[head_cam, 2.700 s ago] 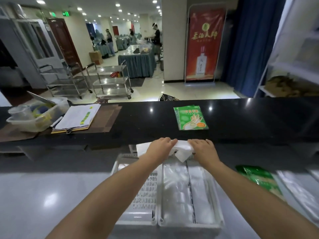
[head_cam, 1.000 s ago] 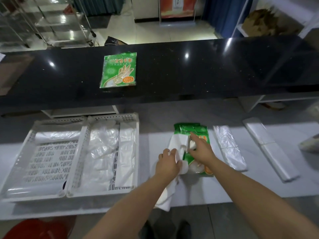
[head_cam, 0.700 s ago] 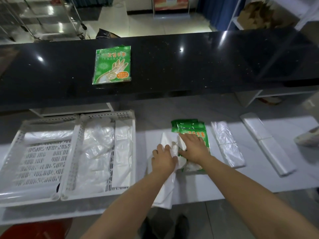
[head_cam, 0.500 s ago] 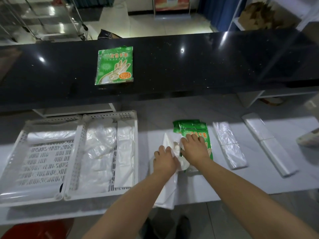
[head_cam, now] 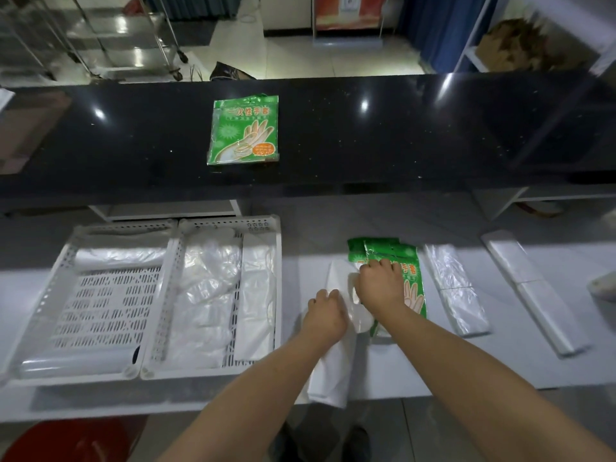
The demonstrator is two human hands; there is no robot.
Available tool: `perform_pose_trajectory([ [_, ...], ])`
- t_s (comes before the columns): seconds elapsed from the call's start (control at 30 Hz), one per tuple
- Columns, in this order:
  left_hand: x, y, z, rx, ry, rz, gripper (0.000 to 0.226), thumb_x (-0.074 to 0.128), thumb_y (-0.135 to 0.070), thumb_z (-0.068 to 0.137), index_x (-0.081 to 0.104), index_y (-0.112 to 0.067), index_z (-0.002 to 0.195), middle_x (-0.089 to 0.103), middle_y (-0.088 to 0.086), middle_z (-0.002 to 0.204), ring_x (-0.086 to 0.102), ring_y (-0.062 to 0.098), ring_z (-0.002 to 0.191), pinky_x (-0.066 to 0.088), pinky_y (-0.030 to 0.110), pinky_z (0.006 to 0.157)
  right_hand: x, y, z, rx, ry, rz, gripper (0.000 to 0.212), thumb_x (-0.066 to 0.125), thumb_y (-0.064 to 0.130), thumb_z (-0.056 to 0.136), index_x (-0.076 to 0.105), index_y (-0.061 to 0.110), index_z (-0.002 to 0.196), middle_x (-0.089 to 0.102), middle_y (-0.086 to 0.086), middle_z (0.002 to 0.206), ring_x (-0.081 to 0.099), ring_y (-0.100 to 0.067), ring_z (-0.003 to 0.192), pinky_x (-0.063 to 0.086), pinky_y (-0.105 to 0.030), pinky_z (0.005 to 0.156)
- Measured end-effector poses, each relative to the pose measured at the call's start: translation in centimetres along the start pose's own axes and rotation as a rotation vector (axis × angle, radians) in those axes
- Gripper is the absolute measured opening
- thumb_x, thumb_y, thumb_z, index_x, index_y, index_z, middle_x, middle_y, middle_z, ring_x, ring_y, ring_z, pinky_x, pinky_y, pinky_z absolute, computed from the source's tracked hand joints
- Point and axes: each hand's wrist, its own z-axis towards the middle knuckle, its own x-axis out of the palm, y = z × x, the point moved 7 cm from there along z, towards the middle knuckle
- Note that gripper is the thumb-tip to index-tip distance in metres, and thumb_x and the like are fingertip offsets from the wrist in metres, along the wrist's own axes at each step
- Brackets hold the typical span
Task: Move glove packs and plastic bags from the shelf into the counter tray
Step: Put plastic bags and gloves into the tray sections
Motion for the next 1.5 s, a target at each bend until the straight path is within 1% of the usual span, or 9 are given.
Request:
perform_pose_trajectory([
  [0.1,-0.4,0.1,0.1,0.033,0.037,-0.013,0.021,0.039,-0.017,0.093,0.050,-0.012,0.110,0.050,0.012,0.113,0.055,0.036,0.101,0.048,0.042,0.079,-0.5,0.3,0.0,0.082,-0.018,0.279,0.027,0.050,0.027,0.089,0.072,0.011,0.086,0.064,-0.012,0.091,0.059,-0.033,0.084,0.043,-0.035,0.070],
  [0.23,-1.1,0.4,0.3,0.037,0.073,-0.077,0.018,0.038,-0.010,0.084,0.050,-0.012,0.099,0.054,0.013,0.103,0.059,0.035,0.089,0.053,0.049,0.079,-0.2,0.6,0.1,0.237,0.074,0.732,0.026,0.054,0.015,0.088,0.056,0.010,0.063,0.051,-0.007,0.060,0.049,-0.030,0.064,0.030,-0.028,0.049],
  [0.4,-1.5,1.0,0.4,0.045,0.085,-0.142,0.032,0.036,-0.018,0.092,0.055,-0.013,0.118,0.058,0.013,0.108,0.060,0.034,0.098,0.052,0.041,0.083,3.6,0.4,-0.2,0.465,0.202,1.056,0.025,0.056,0.007,0.080,0.071,0.010,0.100,0.069,-0.013,0.083,0.065,-0.032,0.078,0.056,-0.041,0.072],
  [0.63,-0.6,1.3,0.0,0.059,0.149,-0.093,0.046,0.030,-0.031,0.087,0.060,-0.021,0.121,0.055,0.012,0.122,0.056,0.033,0.114,0.048,0.045,0.097,3.2,-0.9,-1.0,0.334,0.118,0.803,0.030,0.061,0.016,0.091,0.068,0.009,0.119,0.072,-0.014,0.107,0.065,-0.031,0.100,0.046,-0.027,0.080],
  [0.77,-0.2,1.6,-0.7,0.037,0.162,0.014,0.044,0.039,-0.034,0.098,0.050,-0.034,0.141,0.032,0.008,0.151,0.046,0.035,0.128,0.042,0.049,0.106,3.7,-0.1,-1.4,0.248,0.221,0.663,0.021,0.053,0.009,0.090,0.072,0.010,0.082,0.067,-0.014,0.081,0.068,-0.034,0.087,0.043,-0.026,0.063],
  [0.83,0.2,1.7,-1.0,0.048,0.167,0.083,0.042,0.038,-0.034,0.100,0.049,-0.035,0.140,0.024,0.009,0.155,0.043,0.038,0.129,0.041,0.050,0.105,3.5,-0.4,-1.7,0.255,0.191,0.613,0.019,0.054,0.016,0.091,0.068,0.007,0.082,0.065,-0.014,0.081,0.067,-0.035,0.084,0.041,-0.027,0.062],
  [1.0,0.7,1.4,-1.4,0.014,0.174,0.122,0.042,0.038,-0.026,0.099,0.050,-0.032,0.139,0.023,0.010,0.152,0.044,0.037,0.125,0.042,0.045,0.101,2.4,-0.3,-2.8,0.155,0.142,0.543,0.025,0.047,0.017,0.095,0.065,0.009,0.080,0.068,-0.014,0.083,0.060,-0.028,0.071,0.038,-0.027,0.060],
  [1.27,1.4,0.8,-2.4,-0.281,0.116,0.134,0.067,0.050,-0.033,0.097,0.019,-0.009,0.151,0.037,0.014,0.140,0.046,0.037,0.125,0.039,0.043,0.103,3.2,-0.4,-4.6,-0.046,0.229,0.529,0.027,0.048,0.008,0.088,0.056,0.015,0.063,0.060,-0.009,0.070,0.059,-0.029,0.069,0.043,-0.033,0.060],
  [1.5,3.7,1.0,-2.4,-0.545,0.120,-0.070,0.068,0.068,-0.035,0.085,0.036,-0.011,0.140,0.043,0.011,0.139,0.043,0.032,0.128,0.041,0.040,0.102,3.2,-2.1,-5.0,-0.118,0.223,0.513,0.023,0.050,0.009,0.090,0.062,0.010,0.070,0.063,-0.009,0.077,0.059,-0.027,0.075,0.046,-0.034,0.064],
])
